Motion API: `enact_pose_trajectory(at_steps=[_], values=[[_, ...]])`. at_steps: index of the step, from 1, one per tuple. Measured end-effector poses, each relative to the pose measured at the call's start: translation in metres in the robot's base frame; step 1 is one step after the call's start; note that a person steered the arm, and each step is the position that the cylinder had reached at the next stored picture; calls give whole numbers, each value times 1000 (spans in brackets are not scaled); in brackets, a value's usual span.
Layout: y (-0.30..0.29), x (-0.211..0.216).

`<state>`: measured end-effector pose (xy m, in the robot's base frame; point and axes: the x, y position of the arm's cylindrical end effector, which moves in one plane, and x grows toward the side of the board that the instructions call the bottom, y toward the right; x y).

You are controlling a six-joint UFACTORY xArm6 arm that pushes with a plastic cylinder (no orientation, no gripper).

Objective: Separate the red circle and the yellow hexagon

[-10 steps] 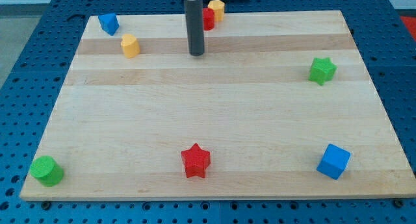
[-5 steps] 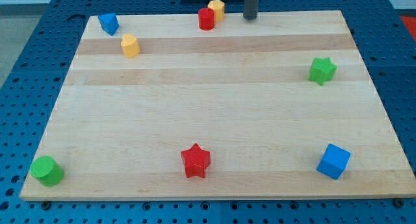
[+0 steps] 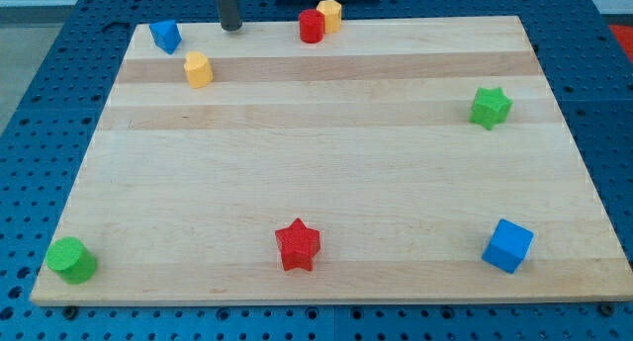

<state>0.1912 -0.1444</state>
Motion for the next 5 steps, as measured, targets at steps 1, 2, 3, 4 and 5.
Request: enact_pose_trajectory(at_steps=[1,2,3,4,5], values=[[7,0],[21,0],[87,1],[211,24],[237,43]])
